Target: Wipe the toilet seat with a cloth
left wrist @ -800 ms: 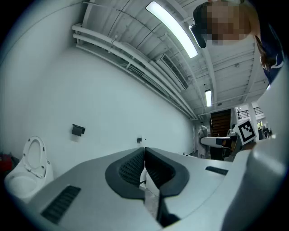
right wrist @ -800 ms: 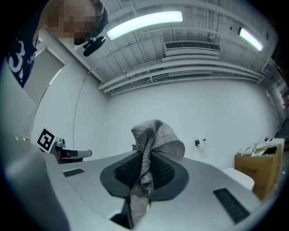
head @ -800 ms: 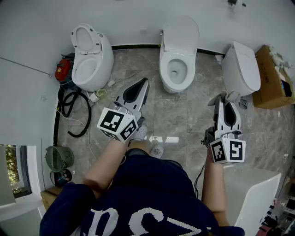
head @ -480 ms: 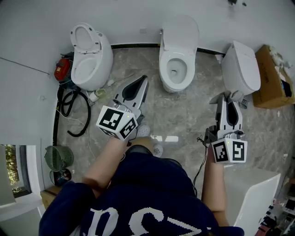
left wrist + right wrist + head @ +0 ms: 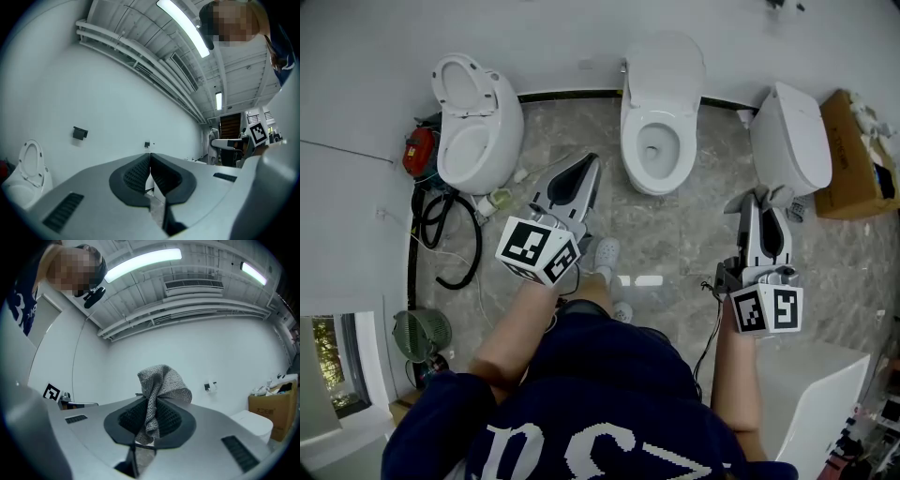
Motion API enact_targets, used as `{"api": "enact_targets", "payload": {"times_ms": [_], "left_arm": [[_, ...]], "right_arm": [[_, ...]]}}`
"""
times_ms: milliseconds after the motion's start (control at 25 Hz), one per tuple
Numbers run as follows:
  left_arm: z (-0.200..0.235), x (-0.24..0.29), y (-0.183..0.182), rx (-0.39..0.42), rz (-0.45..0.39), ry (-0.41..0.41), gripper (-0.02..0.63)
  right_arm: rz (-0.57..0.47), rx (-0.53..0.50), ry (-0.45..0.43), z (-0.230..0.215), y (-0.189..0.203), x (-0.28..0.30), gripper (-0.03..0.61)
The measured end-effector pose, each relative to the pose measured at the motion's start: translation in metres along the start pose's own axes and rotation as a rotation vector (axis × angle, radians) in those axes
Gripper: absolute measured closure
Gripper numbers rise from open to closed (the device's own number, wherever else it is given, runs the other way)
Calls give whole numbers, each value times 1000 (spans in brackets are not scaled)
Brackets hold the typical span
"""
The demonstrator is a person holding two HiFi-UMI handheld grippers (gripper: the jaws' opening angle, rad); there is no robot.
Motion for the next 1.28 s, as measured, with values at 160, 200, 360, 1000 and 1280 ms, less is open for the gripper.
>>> {"api": "enact_targets", "payload": {"times_ms": [160, 200, 360, 1000, 1280], "left_arm": [[43, 46, -5, -5, 5, 17, 594], [55, 56, -9, -4, 7, 25, 594], [102, 104, -26, -1, 9, 59, 594], [213, 274, -17, -19, 84, 144, 594], [231, 328, 0, -39, 123, 97, 594]], "right_arm": [[7, 1, 3, -6, 4, 59, 518], [9, 0, 5, -5, 3, 75, 518], [3, -8, 14, -4, -6, 138, 518], [77, 14, 125, -65, 16, 290, 517], [116, 39, 81, -114, 35, 352, 517]]}}
Point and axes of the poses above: the fingertips, and each gripper's own axes: x forward along the fingers, z to its left, y out of its underside, the point moved 9 cm from there along -x, backward along the fingers, and after that the axes turned 6 degrees about z, right-handed, at the moved point
